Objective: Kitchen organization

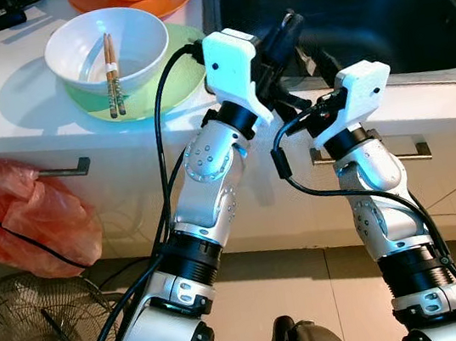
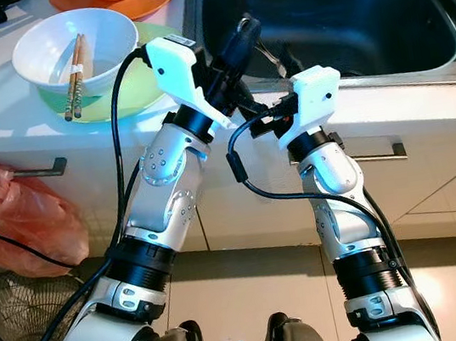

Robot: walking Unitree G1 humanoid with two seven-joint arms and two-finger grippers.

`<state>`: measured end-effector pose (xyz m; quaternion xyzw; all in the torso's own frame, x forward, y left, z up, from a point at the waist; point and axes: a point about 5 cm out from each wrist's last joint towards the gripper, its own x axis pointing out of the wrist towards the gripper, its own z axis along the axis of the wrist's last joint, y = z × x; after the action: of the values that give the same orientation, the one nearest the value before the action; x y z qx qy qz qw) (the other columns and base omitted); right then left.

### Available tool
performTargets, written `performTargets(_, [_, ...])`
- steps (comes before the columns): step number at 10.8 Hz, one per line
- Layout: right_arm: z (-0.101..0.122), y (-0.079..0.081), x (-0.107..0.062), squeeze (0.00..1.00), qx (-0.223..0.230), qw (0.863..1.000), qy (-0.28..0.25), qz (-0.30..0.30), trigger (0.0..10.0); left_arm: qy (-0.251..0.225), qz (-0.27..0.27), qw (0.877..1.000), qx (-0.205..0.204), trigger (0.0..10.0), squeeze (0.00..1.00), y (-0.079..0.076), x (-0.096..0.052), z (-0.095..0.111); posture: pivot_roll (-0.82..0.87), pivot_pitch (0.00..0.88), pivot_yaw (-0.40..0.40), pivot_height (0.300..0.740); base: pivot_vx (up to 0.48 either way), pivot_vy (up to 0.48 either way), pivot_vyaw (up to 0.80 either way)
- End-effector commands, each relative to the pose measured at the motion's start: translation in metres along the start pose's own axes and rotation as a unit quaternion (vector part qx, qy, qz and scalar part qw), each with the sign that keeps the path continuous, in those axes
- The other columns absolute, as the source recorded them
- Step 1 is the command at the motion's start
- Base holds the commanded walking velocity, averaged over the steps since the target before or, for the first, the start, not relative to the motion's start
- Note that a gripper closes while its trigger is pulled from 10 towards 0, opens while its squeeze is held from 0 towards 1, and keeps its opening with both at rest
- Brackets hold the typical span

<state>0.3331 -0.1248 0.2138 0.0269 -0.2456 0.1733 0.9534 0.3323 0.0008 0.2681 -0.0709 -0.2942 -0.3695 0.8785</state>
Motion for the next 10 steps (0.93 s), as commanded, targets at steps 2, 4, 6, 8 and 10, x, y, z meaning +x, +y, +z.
performTargets(2, [0.007,-0.011,0.002,0.0,-0.017,0.999,-0.019,-0.034,10.0,-0.005,-0.039,0.999,-0.025,10.0,0.0,-0.031,0.008,-0.002,0.1,0.215,-0.025,0.74,0.0,0.0,0.0])
performTargets(4, [0.011,-0.015,0.004,0.0,-0.02,0.998,-0.03,-0.054,10.0,-0.006,-0.044,0.999,-0.022,10.0,0.0,-0.032,0.008,-0.002,0.1,0.21,-0.027,0.74,0.0,0.0,0.0])
performTargets(6, [0.013,-0.017,0.008,0.0,-0.021,0.997,-0.038,-0.063,10.0,-0.006,-0.045,0.999,-0.019,10.0,0.0,-0.033,0.007,-0.001,0.11,0.206,-0.029,0.74,0.0,0.0,0.0])
performTargets(8, [0.009,-0.016,0.009,0.0,-0.018,0.997,-0.032,-0.061,10.0,-0.01,-0.051,0.998,-0.018,10.0,0.0,-0.035,0.008,0.001,0.12,0.204,-0.032,0.74,0.0,0.0,0.0])
performTargets(10, [0.004,-0.016,0.01,0.0,-0.018,0.998,-0.023,-0.063,10.0,-0.012,-0.059,0.998,-0.014,10.0,0.0,-0.037,0.009,0.004,0.12,0.205,-0.036,0.74,0.0,0.0,0.0])
